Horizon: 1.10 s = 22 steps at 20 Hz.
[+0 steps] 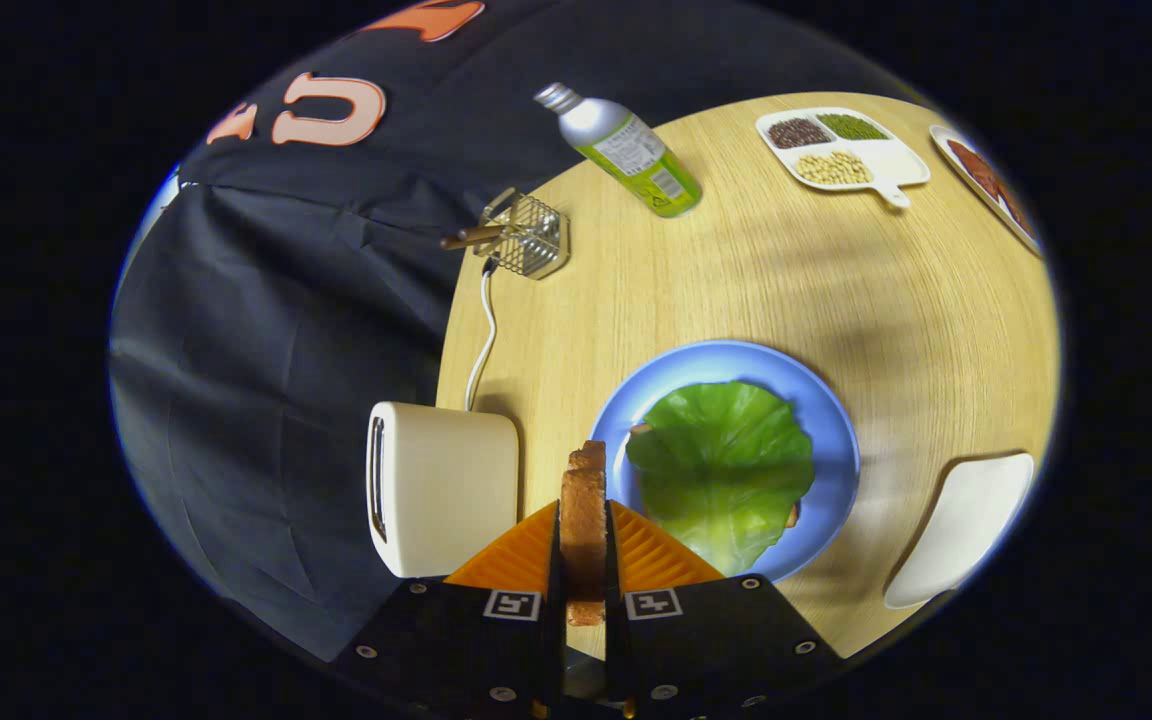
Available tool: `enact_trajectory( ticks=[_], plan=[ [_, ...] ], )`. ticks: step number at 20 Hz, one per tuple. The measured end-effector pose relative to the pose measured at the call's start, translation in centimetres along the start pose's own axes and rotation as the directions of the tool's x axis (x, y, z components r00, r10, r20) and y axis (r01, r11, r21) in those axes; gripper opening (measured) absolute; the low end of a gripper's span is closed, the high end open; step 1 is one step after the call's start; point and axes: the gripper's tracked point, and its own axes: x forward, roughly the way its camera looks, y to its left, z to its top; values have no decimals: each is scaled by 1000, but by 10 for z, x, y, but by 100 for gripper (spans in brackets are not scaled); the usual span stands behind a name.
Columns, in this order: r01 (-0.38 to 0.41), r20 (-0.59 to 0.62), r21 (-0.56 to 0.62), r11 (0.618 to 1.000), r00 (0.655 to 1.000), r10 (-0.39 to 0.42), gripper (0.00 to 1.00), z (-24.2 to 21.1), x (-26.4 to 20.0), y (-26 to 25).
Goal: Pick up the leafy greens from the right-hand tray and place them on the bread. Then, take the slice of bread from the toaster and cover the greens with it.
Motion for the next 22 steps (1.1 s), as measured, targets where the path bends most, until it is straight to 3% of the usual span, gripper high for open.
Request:
enact_trajectory(
  ticks=[6,10,13,16,22],
  plan=[
    [92,38,-46,995,995,-91,18,5,12,-29],
    [173,81,-55,983,982,-169,37,14,5,-49],
    [172,114,-33,985,979,-167,50,21,-3,-51],
    [171,163,-16,985,973,-166,56,32,-14,-51],
    [112,308,-62,992,947,-88,56,63,-59,-15]
  ],
)
